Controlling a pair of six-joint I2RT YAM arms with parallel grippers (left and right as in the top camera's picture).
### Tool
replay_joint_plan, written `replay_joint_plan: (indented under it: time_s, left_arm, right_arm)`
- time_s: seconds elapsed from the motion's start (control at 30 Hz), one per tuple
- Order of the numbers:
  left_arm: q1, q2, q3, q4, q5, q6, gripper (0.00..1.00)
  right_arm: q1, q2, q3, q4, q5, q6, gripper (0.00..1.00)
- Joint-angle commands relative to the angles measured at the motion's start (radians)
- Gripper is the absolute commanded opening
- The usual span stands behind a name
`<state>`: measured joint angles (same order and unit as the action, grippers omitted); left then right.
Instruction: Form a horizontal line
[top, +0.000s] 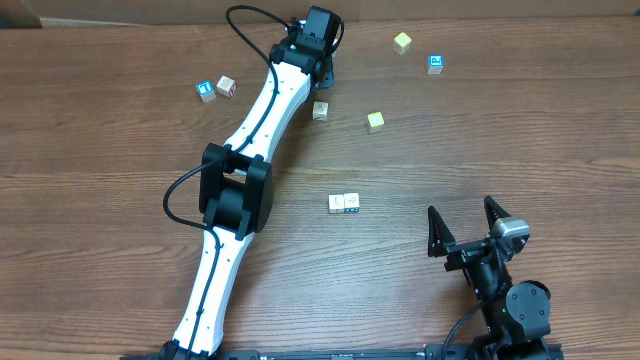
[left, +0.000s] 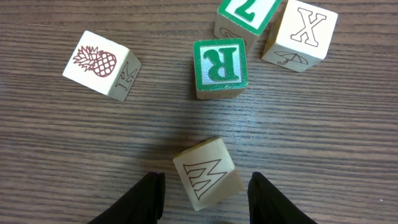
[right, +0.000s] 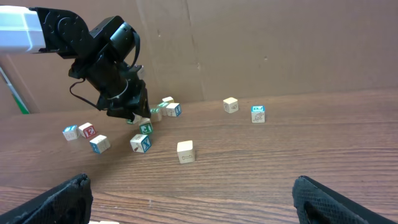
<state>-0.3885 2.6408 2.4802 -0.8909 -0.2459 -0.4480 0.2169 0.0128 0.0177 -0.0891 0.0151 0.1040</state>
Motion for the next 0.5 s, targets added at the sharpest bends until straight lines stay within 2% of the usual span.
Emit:
replay_joint_plan:
  time_s: [0.0, 0.03, 0.47]
  left_arm:
    - [0.002, 0.022, -0.010, 0.005, -0.027, -0.005, 0.45]
    - [0.002, 0.022, -0.010, 0.006, -0.027, -0.005, 0.48]
    - [-0.001, 0.055, -0.011, 0.013, -0.025, -0.043, 0.53]
  right_arm:
    - [0.005, -0.010, -0.010, 0.006, 0.002, -0.004, 1.00]
    - [0.005, -0.010, -0.010, 0.006, 0.002, -0.004, 1.00]
    - [0.005, -0.010, -0.010, 0.006, 0.002, -0.004, 1.00]
